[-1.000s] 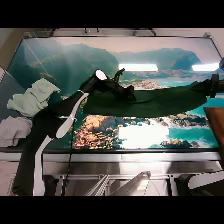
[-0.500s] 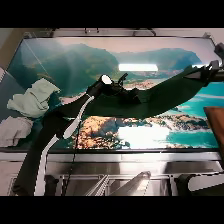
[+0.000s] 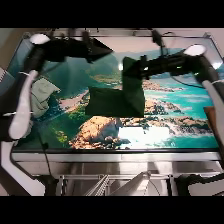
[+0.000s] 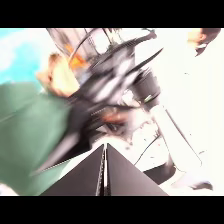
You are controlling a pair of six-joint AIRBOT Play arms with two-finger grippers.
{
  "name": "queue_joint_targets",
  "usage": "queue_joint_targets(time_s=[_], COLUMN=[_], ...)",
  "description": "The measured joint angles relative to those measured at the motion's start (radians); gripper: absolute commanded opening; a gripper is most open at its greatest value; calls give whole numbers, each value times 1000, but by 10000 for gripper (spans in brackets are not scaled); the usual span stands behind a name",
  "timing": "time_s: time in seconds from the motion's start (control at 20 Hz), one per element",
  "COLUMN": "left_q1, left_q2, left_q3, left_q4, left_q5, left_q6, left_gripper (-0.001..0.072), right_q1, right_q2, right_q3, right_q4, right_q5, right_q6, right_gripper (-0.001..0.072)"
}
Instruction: Fold the shirts.
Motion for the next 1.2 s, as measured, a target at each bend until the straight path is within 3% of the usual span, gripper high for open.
queue_joint_targets(time_s=[0.1,0.15,0.2,0.25,0.35,0.4,0.45,0.7,0.9,0.95,1.05,1.2], left_q1=[109,155,192,227,275,290,304,331,335,336,335,324], left_q2=[84,114,136,159,190,201,211,232,235,236,239,286], left_q3=[-2,-5,-6,-6,-7,-8,-8,-8,-8,-8,-12,-87], left_q4=[8,28,42,44,47,55,56,60,60,60,61,61], left_q5=[-59,-87,-104,-124,-160,-172,-186,-240,-281,-291,-303,-309], left_q6=[15,19,19,22,22,21,21,21,30,31,34,46], left_gripper=[21,21,21,21,21,21,21,22,20,20,20,20], right_q1=[113,166,211,252,300,308,304,144,-13,-43,-97,-152], right_q2=[-58,-101,-146,-195,-259,-277,-282,-197,-85,-55,4,46], right_q3=[26,51,80,117,175,196,212,240,175,135,23,-158], right_q4=[2,5,5,20,76,105,130,143,-134,-219,-372,-487], right_q5=[-142,-207,-256,-301,-339,-343,-333,-104,58,76,77,-3], right_q6=[7,8,11,-1,-36,-56,-71,-55,114,150,208,247], right_gripper=[26,227,550,622,591,403,373,373,368,376,606,626])
